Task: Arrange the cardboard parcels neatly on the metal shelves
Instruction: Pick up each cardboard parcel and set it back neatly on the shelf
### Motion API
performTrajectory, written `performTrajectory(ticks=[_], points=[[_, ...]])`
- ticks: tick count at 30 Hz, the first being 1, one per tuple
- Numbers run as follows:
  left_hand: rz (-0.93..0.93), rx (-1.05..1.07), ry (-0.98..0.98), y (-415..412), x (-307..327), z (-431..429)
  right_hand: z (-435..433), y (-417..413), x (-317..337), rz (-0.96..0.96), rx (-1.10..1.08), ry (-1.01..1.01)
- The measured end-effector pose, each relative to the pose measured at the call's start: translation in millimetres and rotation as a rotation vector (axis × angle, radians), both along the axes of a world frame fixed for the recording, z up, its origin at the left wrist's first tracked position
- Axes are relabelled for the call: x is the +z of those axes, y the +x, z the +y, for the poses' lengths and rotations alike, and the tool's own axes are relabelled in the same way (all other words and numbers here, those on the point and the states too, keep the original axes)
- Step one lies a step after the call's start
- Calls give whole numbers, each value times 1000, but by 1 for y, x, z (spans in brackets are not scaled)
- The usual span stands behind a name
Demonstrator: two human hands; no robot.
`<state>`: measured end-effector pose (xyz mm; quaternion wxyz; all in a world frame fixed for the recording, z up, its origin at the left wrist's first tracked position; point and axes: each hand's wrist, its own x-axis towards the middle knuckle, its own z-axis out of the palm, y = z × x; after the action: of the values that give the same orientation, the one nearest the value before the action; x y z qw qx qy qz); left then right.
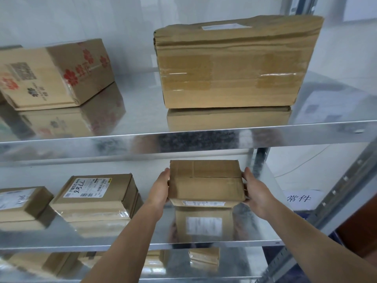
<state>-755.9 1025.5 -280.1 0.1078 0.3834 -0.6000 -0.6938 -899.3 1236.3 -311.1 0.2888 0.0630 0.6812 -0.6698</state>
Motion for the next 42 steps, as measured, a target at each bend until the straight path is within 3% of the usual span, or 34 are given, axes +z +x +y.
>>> performTrajectory(ticks=[12, 22, 42], points=[[139, 48, 94, 2, 3, -2, 12, -1, 8, 12, -13, -213], [132, 100, 178, 7, -3, -7, 14, -1, 6, 12, -19, -285], [215, -59, 124, 14, -13, 1, -9, 18, 13, 5, 41, -134]])
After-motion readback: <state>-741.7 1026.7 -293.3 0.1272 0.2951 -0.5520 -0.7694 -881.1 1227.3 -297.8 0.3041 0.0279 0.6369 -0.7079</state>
